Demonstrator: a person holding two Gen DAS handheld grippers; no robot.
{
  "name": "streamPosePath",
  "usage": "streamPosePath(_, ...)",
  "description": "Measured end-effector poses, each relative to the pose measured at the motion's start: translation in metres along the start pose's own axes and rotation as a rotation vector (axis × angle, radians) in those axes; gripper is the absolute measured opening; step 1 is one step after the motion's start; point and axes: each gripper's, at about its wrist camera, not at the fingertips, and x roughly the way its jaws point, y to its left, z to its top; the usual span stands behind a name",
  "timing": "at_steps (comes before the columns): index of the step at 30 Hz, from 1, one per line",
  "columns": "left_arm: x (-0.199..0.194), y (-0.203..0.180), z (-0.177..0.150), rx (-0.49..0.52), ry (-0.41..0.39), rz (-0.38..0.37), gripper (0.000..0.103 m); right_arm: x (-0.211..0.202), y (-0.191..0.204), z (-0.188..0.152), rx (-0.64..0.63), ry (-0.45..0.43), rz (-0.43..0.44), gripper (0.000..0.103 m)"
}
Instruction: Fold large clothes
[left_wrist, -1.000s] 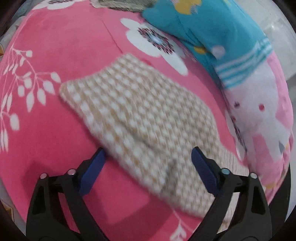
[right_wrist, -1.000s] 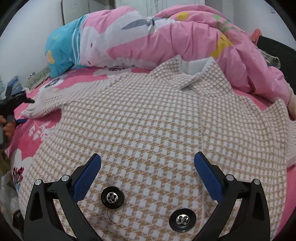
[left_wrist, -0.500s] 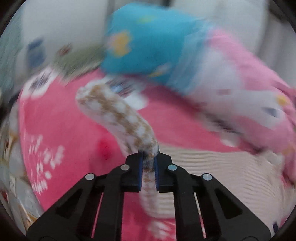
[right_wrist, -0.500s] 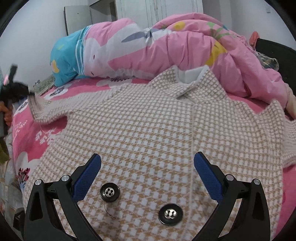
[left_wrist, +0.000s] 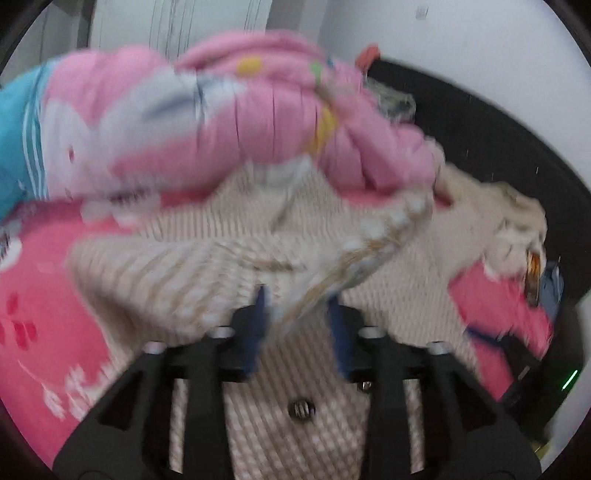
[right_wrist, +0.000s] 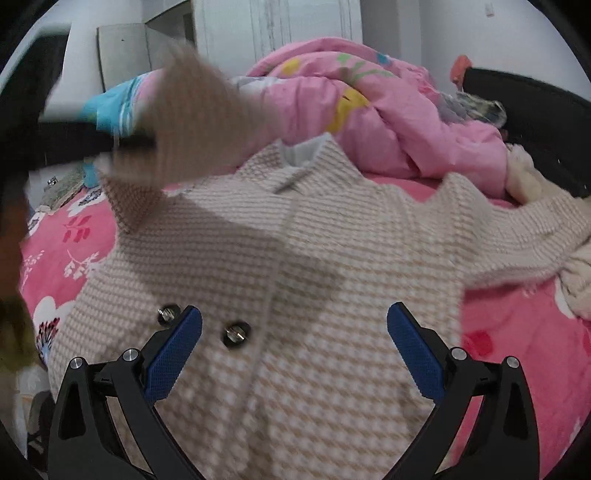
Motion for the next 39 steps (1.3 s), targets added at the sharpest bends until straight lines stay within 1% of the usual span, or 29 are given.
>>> streamPosePath(1, 0.004, 0.006, -0.011, -0.012, 0.008, -0.002, 0.059, 0.001, -0.007, 0.001, 0.011, 0.013, 0.011, 0.098)
streamPosePath(2, 0.002, 0.011, -0.028, -0.025, 0.007, 0.018, 0.068, 0.001, -0.014, 0.004, 0.031, 0.028, 0.03, 0.098)
streamPosePath(5, -0.001, 0.03, -0.056, -0.026, 0.011, 0.098, 0.078, 0.008, -0.032, 0.018, 0.124, 0.073, 0.133, 0.098)
streamPosePath(7, -0.003, 0.046, -0.073, -0.05, 0.041, 0.173, 0.079, 0.024, -0.04, 0.03, 0.206, 0.12, 0.244, 0.097)
streamPosePath(8, -0.004, 0.054, -0.08, -0.071, 0.058, 0.197, 0.079, 0.032, -0.041, 0.034, 0.245, 0.148, 0.283, 0.094)
streamPosePath(9, -0.003, 0.058, -0.08, -0.088, 0.061, 0.204, 0.079, 0.041, -0.04, 0.036, 0.275, 0.18, 0.318, 0.093)
streamPosePath(11, -0.01, 0.078, -0.089, -0.143, 0.052, 0.215, 0.079, 0.059, -0.031, 0.037, 0.318, 0.238, 0.386, 0.089)
streamPosePath(12, -0.01, 0.083, -0.093, -0.158, 0.055, 0.23, 0.079, 0.064, -0.025, 0.035, 0.328, 0.255, 0.405, 0.088)
streamPosePath(13, -0.01, 0.089, -0.095, -0.166, 0.061, 0.253, 0.079, 0.076, -0.019, 0.033, 0.342, 0.292, 0.432, 0.085)
streamPosePath(15, -0.005, 0.099, -0.099, -0.177, 0.076, 0.307, 0.079, 0.09, -0.012, 0.028, 0.379, 0.35, 0.444, 0.077)
streamPosePath(16, -0.001, 0.103, -0.1, -0.184, 0.087, 0.328, 0.079, 0.095, -0.01, 0.023, 0.399, 0.373, 0.453, 0.07)
streamPosePath(17, 0.002, 0.106, -0.101, -0.189, 0.094, 0.337, 0.079, 0.099, -0.01, 0.02, 0.419, 0.392, 0.465, 0.065)
streamPosePath(18, 0.006, 0.109, -0.104, -0.196, 0.105, 0.34, 0.079, 0.102, -0.01, 0.017, 0.439, 0.405, 0.474, 0.063)
streamPosePath(20, 0.013, 0.115, -0.11, -0.201, 0.127, 0.348, 0.079, 0.106, -0.01, 0.012, 0.46, 0.422, 0.471, 0.055)
streamPosePath(21, 0.016, 0.116, -0.112, -0.199, 0.133, 0.351, 0.079, 0.108, -0.01, 0.01, 0.463, 0.427, 0.461, 0.053)
streamPosePath(23, 0.02, 0.116, -0.116, -0.189, 0.129, 0.356, 0.08, 0.113, -0.012, 0.011, 0.464, 0.428, 0.445, 0.045)
streamPosePath(24, 0.024, 0.113, -0.116, -0.185, 0.124, 0.36, 0.08, 0.115, -0.011, 0.011, 0.46, 0.425, 0.437, 0.043)
streamPosePath(25, 0.026, 0.112, -0.115, -0.181, 0.118, 0.362, 0.08, 0.119, -0.011, 0.014, 0.456, 0.422, 0.431, 0.036)
streamPosePath(26, 0.027, 0.112, -0.115, -0.183, 0.114, 0.362, 0.08, 0.119, -0.012, 0.016, 0.45, 0.419, 0.417, 0.027)
streamPosePath(27, 0.026, 0.113, -0.115, -0.186, 0.111, 0.359, 0.08, 0.118, -0.01, 0.019, 0.432, 0.411, 0.392, 0.023)
streamPosePath(28, 0.025, 0.113, -0.116, -0.189, 0.108, 0.355, 0.08, 0.117, -0.007, 0.022, 0.417, 0.401, 0.378, 0.014)
streamPosePath(29, 0.025, 0.113, -0.116, -0.191, 0.107, 0.353, 0.08, 0.112, -0.007, 0.026, 0.396, 0.383, 0.363, 0.01)
streamPosePath(30, 0.024, 0.114, -0.116, -0.191, 0.105, 0.351, 0.08, 0.107, -0.004, 0.03, 0.373, 0.36, 0.352, 0.009)
streamPosePath(34, 0.024, 0.114, -0.116, -0.19, 0.103, 0.344, 0.08, 0.074, 0.005, 0.064, 0.289, 0.225, 0.307, 0.008)
streamPosePath(37, 0.021, 0.117, -0.115, -0.199, 0.1, 0.33, 0.08, 0.048, -0.005, 0.094, 0.278, 0.114, 0.288, 0.007)
streamPosePath(39, 0.02, 0.119, -0.115, -0.204, 0.102, 0.325, 0.08, 0.034, -0.024, 0.112, 0.296, 0.054, 0.262, 0.007)
